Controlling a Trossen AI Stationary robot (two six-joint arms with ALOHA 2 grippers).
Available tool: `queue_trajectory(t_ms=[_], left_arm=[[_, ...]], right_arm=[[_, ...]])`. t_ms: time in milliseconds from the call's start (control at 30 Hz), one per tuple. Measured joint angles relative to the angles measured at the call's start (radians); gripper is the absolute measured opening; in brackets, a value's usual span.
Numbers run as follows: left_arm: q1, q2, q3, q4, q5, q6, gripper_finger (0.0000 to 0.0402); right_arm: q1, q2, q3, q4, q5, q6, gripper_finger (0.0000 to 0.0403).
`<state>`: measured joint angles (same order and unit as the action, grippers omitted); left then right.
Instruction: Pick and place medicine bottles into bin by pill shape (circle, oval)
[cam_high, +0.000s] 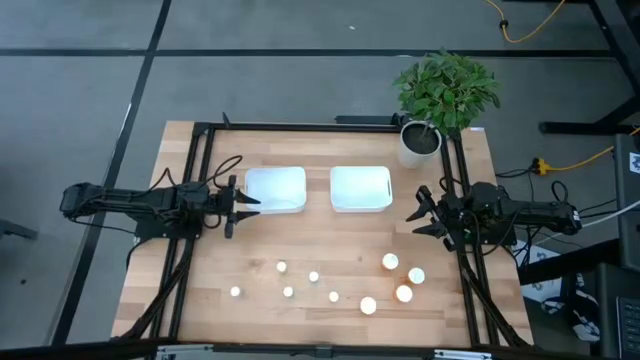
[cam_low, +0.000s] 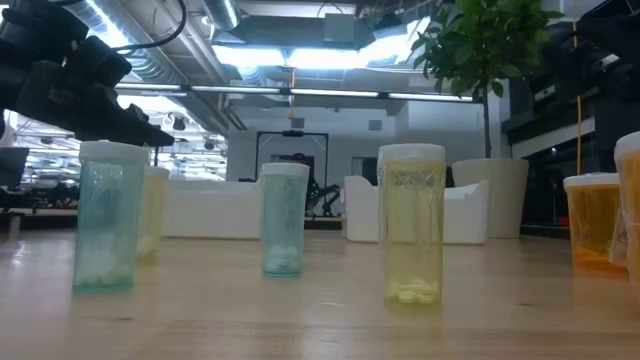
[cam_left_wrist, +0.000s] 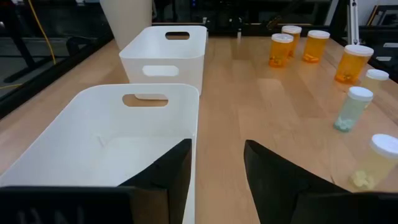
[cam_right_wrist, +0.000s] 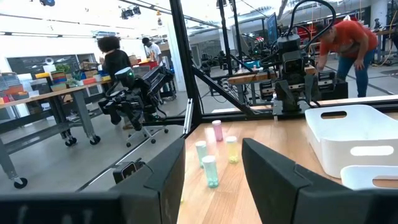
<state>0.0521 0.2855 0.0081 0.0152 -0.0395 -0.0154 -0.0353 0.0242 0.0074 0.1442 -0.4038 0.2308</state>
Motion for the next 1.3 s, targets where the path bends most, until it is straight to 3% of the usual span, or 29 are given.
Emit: queue_trajectory(t_ms=[300,567,733,933,1033,1167,1300], left_arm=[[0.0,0.0,0.0,0.0,0.0,0.0,0.014],[0.0,0.0,0.0,0.0,0.0,0.0,0.014],[0.0,0.0,0.0,0.0,0.0,0.0,0.014],[0.0,0.0,0.0,0.0,0.0,0.0,0.0141],[0.0,0.0,0.0,0.0,0.0,0.0,0.0141],[0.0,0.0,0.0,0.0,0.0,0.0,0.0141],[0.0,0.0,0.0,0.0,0.0,0.0,0.0141]], right_arm=[[0.0,0.0,0.0,0.002,0.005,-0.007,0.0162],[0.0,0.0,0.0,0.038,0.223,-0.026,0.0162],[0.0,0.003,0.004,0.083,0.257,-0.004,0.0162],[0.0,0.163,0.116,-0.111,0.446,0.007,0.0162],[0.0,0.275,0.209,-0.196,0.448,0.058,0.0162],[0.0,0.407,0.354,-0.431,0.443,0.178,0.0162],[0.0,0.51,0.493,-0.682,0.353,0.316,0.0162]])
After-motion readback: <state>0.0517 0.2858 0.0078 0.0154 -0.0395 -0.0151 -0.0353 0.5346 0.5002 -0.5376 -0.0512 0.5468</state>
